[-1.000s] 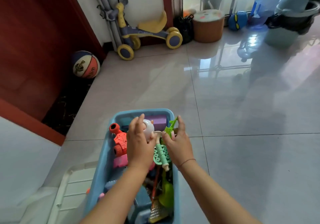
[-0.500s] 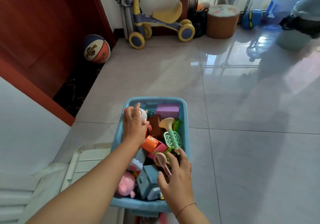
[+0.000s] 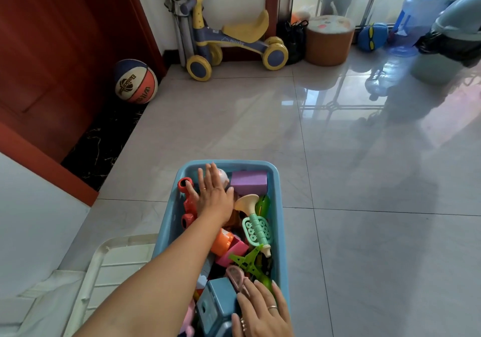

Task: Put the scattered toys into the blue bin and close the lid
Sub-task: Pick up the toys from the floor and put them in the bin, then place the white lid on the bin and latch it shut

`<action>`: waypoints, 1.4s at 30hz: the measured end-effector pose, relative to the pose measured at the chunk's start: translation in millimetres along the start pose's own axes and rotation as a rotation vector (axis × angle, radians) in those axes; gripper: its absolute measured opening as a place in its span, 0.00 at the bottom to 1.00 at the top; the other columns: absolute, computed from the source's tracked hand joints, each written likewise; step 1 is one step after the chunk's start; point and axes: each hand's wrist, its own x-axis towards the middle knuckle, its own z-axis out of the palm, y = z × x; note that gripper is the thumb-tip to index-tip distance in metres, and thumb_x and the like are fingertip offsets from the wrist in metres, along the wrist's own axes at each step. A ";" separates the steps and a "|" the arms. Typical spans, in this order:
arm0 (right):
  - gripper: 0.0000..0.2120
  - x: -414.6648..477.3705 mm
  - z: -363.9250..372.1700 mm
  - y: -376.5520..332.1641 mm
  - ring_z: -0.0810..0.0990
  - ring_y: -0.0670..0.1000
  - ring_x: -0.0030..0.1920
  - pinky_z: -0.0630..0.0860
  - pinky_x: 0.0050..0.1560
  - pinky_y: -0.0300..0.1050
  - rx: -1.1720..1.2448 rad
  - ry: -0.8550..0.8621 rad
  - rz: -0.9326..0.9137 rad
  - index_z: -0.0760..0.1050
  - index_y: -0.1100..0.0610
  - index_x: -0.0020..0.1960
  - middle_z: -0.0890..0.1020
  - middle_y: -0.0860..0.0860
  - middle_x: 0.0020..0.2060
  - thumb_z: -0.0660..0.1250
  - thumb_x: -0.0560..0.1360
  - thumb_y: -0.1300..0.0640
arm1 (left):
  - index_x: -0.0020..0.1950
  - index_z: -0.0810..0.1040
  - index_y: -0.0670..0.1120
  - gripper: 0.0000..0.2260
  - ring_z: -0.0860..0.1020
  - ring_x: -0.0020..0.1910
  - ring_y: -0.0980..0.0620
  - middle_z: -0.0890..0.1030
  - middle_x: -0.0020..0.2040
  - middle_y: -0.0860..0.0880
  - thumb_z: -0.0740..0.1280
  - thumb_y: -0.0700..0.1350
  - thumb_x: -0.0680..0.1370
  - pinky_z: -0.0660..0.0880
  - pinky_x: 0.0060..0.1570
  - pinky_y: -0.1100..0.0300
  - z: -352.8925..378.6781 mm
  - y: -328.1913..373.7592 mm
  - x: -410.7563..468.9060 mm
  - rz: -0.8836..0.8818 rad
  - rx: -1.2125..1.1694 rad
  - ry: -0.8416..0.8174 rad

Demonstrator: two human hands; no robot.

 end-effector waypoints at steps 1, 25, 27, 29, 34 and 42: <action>0.22 0.6 3.3 1.4 0.72 0.47 0.57 0.53 0.71 0.48 -0.016 0.040 -0.027 0.76 0.47 0.45 0.84 0.45 0.48 0.44 0.78 0.45 | 0.75 0.33 0.46 0.31 0.36 0.76 0.46 0.36 0.77 0.47 0.48 0.55 0.81 0.30 0.69 0.39 5.8 -1.1 2.2 0.022 0.084 -0.025; 0.30 34.6 -19.6 -6.8 0.67 0.59 0.67 0.58 0.69 0.61 0.084 0.083 0.571 0.62 0.51 0.70 0.66 0.57 0.70 0.65 0.70 0.56 | 0.77 0.49 0.51 0.31 0.56 0.76 0.45 0.55 0.78 0.48 0.51 0.63 0.79 0.55 0.73 0.45 -54.6 -170.3 -96.8 -0.353 -0.450 -0.188; 0.30 44.8 -24.7 2.8 0.74 0.63 0.59 0.72 0.59 0.61 0.252 0.008 0.770 0.57 0.52 0.72 0.70 0.59 0.66 0.61 0.73 0.62 | 0.77 0.49 0.55 0.29 0.58 0.75 0.48 0.57 0.77 0.52 0.49 0.64 0.78 0.56 0.73 0.45 -31.9 -168.5 -127.0 -0.359 -0.644 -0.345; 0.28 46.0 -26.1 10.4 0.76 0.64 0.53 0.75 0.50 0.58 0.294 -0.037 0.775 0.55 0.54 0.73 0.75 0.62 0.61 0.57 0.76 0.63 | 0.77 0.52 0.55 0.25 0.61 0.74 0.47 0.61 0.76 0.50 0.49 0.59 0.80 0.57 0.73 0.47 -20.7 -156.0 -141.4 -0.318 -0.705 -0.358; 0.26 53.2 -33.9 34.3 0.77 0.64 0.48 0.75 0.47 0.57 0.237 -0.039 0.717 0.55 0.55 0.73 0.76 0.63 0.56 0.57 0.77 0.63 | 0.77 0.52 0.50 0.21 0.65 0.71 0.45 0.63 0.74 0.45 0.49 0.50 0.83 0.62 0.69 0.50 -15.0 -129.5 -142.2 -0.288 -0.759 -0.314; 0.24 61.5 -70.4 101.3 0.77 0.66 0.52 0.75 0.51 0.60 0.153 0.006 0.778 0.58 0.54 0.72 0.77 0.64 0.57 0.58 0.77 0.62 | 0.78 0.48 0.48 0.24 0.62 0.73 0.45 0.59 0.76 0.44 0.51 0.50 0.83 0.59 0.70 0.54 6.6 -56.9 -119.9 -0.175 -0.781 -0.414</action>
